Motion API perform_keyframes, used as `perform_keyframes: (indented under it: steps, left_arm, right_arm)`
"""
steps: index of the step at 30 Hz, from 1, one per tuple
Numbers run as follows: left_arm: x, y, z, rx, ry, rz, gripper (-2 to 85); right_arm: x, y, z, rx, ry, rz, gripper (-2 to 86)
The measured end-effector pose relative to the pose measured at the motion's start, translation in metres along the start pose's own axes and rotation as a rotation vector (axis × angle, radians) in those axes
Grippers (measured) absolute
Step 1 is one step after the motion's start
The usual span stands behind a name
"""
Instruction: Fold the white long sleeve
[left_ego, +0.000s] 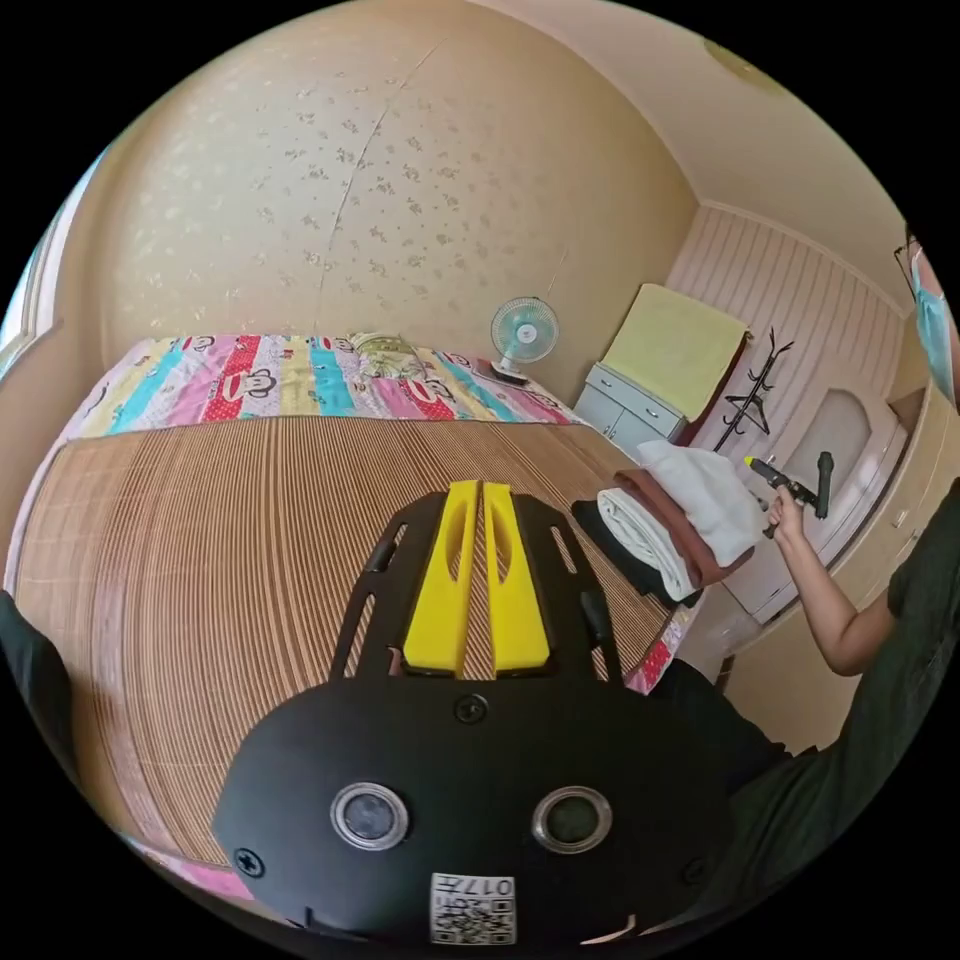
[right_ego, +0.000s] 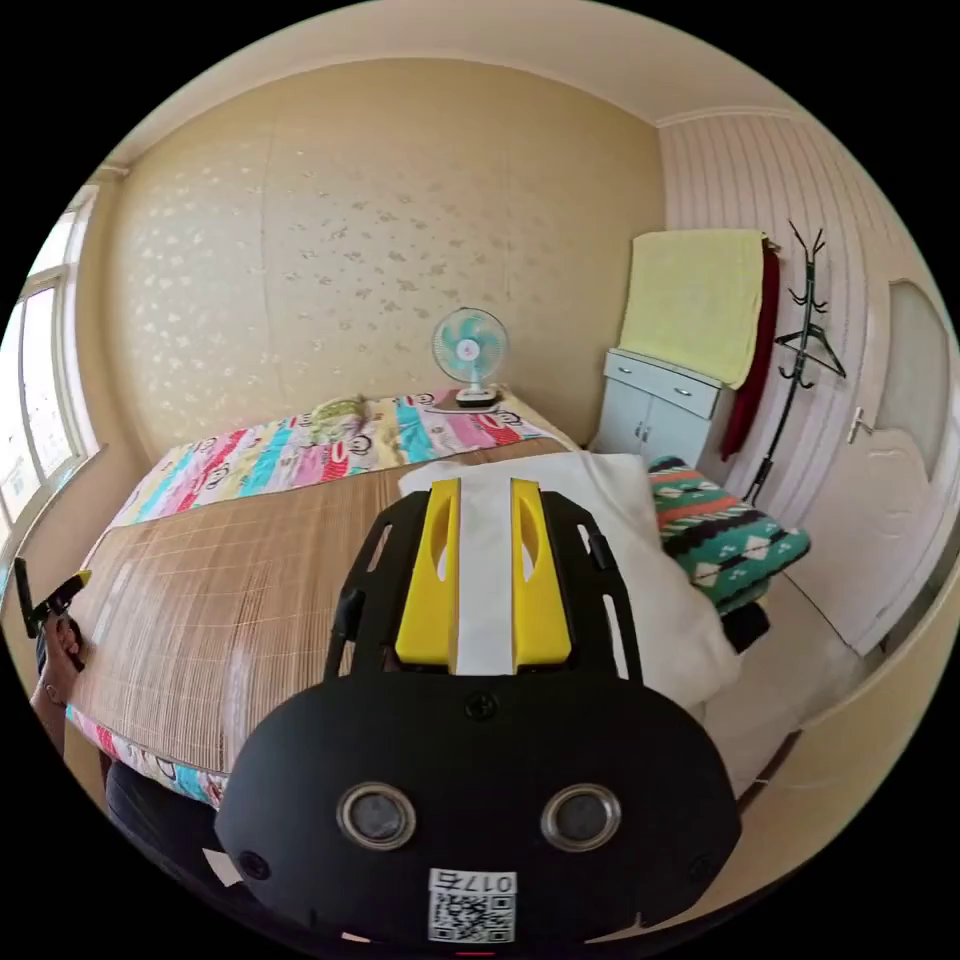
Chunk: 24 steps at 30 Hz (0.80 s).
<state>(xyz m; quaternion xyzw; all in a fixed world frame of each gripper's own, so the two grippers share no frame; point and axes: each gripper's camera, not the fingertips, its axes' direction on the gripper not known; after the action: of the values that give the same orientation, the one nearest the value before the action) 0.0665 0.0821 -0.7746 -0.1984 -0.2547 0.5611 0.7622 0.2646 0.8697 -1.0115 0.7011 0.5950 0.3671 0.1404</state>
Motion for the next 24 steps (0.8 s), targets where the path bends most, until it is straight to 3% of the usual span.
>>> perform_keyframes:
  steps: [3,5,7,10,14,19,24]
  left_arm:
    - [0.031,-0.059,0.001,-0.076,0.016,0.028,1.2]
    - [0.048,-0.092,0.004,-0.126,0.037,0.005,-0.3]
    - [0.065,-0.123,0.009,-0.177,0.137,0.009,-0.8]
    - [0.102,-0.169,0.020,-0.309,0.394,0.073,-1.0]
    - [0.148,-0.196,-0.001,-0.349,0.415,0.133,-1.0]
    - [0.138,-0.197,-0.029,-0.385,0.409,-0.084,-0.9]
    - [0.068,-0.193,-0.060,-0.341,0.577,-0.325,1.6]
  right_arm:
    - [0.055,-0.039,0.026,-0.113,0.073,0.012,9.7]
    - [0.093,-0.057,0.057,-0.236,0.005,0.053,10.7]
    - [0.139,-0.069,0.105,-0.411,-0.093,0.118,11.1]
    - [0.168,-0.073,0.134,-0.522,-0.247,0.173,7.6]
    - [0.173,-0.095,0.099,-0.440,-0.360,0.191,4.1]
    - [0.144,-0.127,0.034,-0.254,-0.812,0.203,3.0]
    - [0.065,-0.165,-0.032,-0.115,-1.045,0.109,2.7]
